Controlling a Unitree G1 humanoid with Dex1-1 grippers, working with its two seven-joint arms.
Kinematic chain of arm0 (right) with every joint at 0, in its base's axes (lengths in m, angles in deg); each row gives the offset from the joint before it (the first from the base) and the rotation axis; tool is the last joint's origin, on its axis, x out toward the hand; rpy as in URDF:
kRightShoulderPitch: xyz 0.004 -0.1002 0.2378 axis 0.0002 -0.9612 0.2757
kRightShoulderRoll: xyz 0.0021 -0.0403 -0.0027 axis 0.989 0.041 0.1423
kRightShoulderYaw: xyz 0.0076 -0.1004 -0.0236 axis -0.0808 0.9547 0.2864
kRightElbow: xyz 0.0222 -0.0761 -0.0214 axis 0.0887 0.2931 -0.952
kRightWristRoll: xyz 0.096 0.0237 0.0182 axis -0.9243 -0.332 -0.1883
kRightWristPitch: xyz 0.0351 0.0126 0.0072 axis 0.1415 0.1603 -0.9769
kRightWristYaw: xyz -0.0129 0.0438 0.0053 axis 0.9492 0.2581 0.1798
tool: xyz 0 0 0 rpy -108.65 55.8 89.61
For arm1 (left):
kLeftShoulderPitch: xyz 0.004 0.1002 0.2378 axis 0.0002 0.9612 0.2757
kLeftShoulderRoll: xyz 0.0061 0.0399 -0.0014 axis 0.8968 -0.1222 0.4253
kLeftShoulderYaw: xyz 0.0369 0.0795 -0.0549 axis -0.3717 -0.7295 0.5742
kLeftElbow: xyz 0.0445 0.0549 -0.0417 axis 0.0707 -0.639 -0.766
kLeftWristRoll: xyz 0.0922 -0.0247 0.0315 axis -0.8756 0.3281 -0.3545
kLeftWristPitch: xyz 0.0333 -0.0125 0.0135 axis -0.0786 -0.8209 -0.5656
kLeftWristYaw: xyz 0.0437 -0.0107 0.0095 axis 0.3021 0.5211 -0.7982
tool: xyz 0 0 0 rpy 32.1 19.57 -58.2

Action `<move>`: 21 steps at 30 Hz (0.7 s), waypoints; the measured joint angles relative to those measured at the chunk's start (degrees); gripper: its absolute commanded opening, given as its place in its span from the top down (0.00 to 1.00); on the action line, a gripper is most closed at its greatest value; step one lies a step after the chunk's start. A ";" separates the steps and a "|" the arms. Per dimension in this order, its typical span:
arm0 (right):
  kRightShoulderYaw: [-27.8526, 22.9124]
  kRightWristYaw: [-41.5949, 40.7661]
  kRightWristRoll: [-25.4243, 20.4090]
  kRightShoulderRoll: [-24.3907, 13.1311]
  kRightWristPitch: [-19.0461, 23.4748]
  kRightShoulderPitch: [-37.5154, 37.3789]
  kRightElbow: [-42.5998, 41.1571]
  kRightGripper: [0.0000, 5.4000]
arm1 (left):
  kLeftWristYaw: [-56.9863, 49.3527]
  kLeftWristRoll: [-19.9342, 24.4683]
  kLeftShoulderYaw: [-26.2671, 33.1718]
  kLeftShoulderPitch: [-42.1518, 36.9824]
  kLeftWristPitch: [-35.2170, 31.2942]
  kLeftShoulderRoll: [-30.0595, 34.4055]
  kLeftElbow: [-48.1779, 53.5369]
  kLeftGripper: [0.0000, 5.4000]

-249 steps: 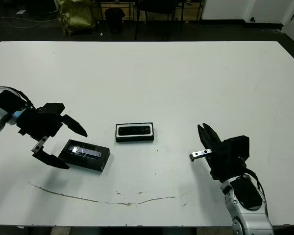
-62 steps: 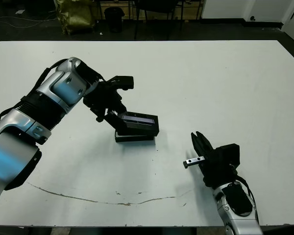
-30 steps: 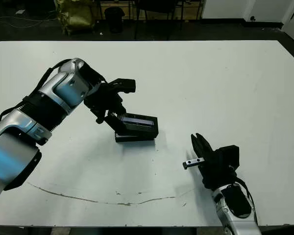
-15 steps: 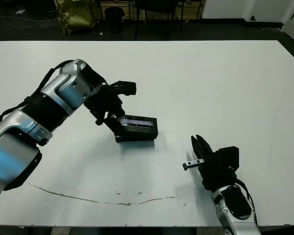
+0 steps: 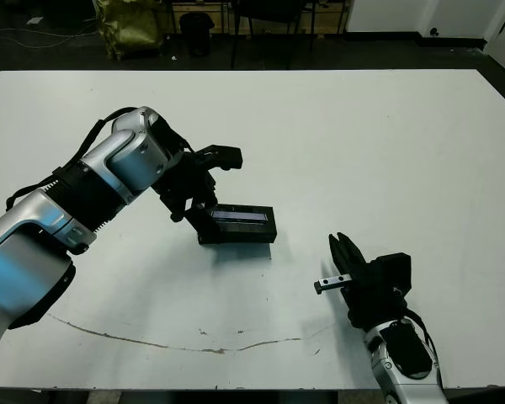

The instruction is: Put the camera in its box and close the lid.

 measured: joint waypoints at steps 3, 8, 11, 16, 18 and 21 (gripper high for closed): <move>0.00 0.00 0.04 -0.01 0.00 -0.03 0.00 1.00 | -1.32 -0.06 -0.24 0.02 2.98 0.19 0.36 0.57; 0.00 0.02 0.00 0.00 0.00 -0.03 0.01 1.00 | -2.76 -0.18 -0.16 0.03 10.87 0.70 -0.84 0.57; 0.01 0.10 0.18 -0.01 0.02 -0.03 -0.01 1.00 | -4.08 -0.74 0.01 0.03 12.18 0.97 -0.98 0.57; 0.02 0.02 0.20 0.00 0.00 -0.03 0.12 1.00 | -5.22 -1.37 0.08 0.03 13.75 1.44 -0.03 0.57; 0.01 -0.07 0.06 0.06 0.00 -0.03 0.20 1.00 | -5.51 -1.63 0.10 0.03 13.33 1.45 0.03 0.57; 0.01 -0.07 0.00 0.16 0.00 -0.04 0.20 1.00 | -5.52 -2.03 0.10 0.03 11.99 1.41 0.09 0.57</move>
